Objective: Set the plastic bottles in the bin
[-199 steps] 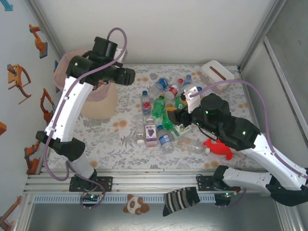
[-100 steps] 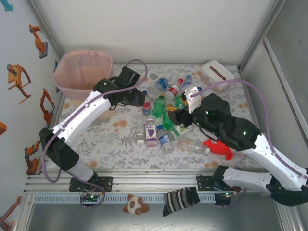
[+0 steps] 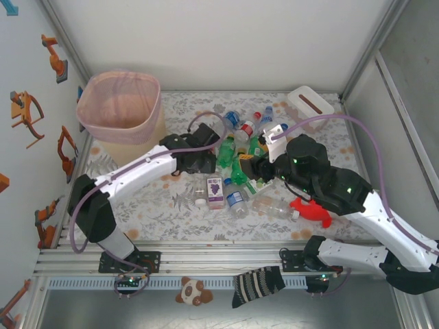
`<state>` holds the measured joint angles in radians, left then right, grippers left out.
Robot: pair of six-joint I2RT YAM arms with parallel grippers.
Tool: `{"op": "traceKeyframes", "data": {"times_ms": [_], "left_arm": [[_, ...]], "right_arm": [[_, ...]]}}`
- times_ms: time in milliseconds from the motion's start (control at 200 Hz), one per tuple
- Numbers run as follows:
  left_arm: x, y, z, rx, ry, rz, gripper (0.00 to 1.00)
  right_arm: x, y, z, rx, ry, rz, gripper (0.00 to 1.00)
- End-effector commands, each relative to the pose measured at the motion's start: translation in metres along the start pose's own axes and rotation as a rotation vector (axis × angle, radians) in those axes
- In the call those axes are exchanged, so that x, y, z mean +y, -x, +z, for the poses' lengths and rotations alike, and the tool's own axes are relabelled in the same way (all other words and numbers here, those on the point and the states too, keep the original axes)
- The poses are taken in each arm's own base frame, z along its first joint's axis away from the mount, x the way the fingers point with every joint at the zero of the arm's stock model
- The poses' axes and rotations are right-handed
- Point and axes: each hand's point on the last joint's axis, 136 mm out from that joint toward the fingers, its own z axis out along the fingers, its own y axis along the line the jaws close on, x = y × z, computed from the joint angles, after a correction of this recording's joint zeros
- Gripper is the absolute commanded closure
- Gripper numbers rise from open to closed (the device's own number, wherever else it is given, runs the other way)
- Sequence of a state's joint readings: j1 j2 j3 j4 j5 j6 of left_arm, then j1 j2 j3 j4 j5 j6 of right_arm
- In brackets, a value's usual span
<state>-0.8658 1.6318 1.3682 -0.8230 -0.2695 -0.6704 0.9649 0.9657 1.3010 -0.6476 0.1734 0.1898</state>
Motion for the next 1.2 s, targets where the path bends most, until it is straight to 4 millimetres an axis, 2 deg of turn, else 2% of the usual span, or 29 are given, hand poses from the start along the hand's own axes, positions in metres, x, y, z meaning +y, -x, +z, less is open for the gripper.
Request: {"op": "traceKeyframes", "data": {"times_ms": [0,285,566,766,1197], "left_arm": [[0.002,-0.014,0.017,0.019,0.042,-0.048,0.34],[0.007,-0.036,0.044,0.062,0.087,-0.069,0.35],[0.009,-0.044,0.062,0.090,0.091,-0.075,0.37],[0.011,-0.045,0.069,0.100,0.097,-0.078,0.42],[0.012,-0.051,0.079,0.115,0.095,-0.095,0.45]], "right_arm": [[0.001,-0.001,-0.004,-0.005,0.006,0.019,0.32],[0.002,-0.004,-0.003,-0.004,0.013,0.019,0.32],[0.003,-0.003,-0.001,-0.005,0.017,0.020,0.32],[0.002,-0.006,-0.001,0.004,0.010,0.024,0.32],[0.001,-0.007,-0.002,0.008,0.006,0.027,0.32]]}}
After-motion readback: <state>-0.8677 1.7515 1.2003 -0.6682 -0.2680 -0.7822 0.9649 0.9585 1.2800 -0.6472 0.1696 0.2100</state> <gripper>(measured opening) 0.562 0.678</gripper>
